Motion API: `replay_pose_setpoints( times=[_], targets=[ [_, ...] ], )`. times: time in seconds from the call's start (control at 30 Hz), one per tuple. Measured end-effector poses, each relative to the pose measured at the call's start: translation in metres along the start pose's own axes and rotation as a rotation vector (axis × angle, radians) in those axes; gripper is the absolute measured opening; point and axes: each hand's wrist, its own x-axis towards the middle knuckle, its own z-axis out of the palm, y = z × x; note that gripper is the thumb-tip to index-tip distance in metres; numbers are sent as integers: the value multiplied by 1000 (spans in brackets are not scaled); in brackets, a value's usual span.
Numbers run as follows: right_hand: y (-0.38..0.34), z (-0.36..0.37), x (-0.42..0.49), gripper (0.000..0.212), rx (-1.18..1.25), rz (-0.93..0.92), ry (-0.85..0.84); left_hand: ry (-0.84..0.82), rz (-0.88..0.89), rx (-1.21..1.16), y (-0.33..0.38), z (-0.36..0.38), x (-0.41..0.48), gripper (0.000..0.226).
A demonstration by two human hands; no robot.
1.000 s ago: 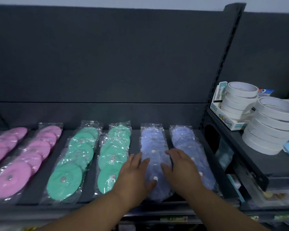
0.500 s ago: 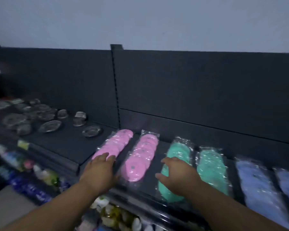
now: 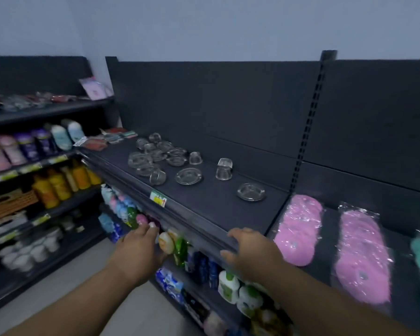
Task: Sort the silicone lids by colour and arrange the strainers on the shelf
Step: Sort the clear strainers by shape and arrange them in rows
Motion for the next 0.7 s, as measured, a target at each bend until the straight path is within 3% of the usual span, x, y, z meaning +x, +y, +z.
replay_pose_setpoints(
  times=[0.3,0.53,0.7],
  targets=[
    [-24,28,111,48,20,-44,29,-69,-52,-80,-58,37,94,69],
    [-31,28,218,54,16,-38,88,-2,-46,-191,-88,32,203,65],
    [-39,37,273,51,2,39,158,78,60,-230,-102,33,271,64]
  ],
)
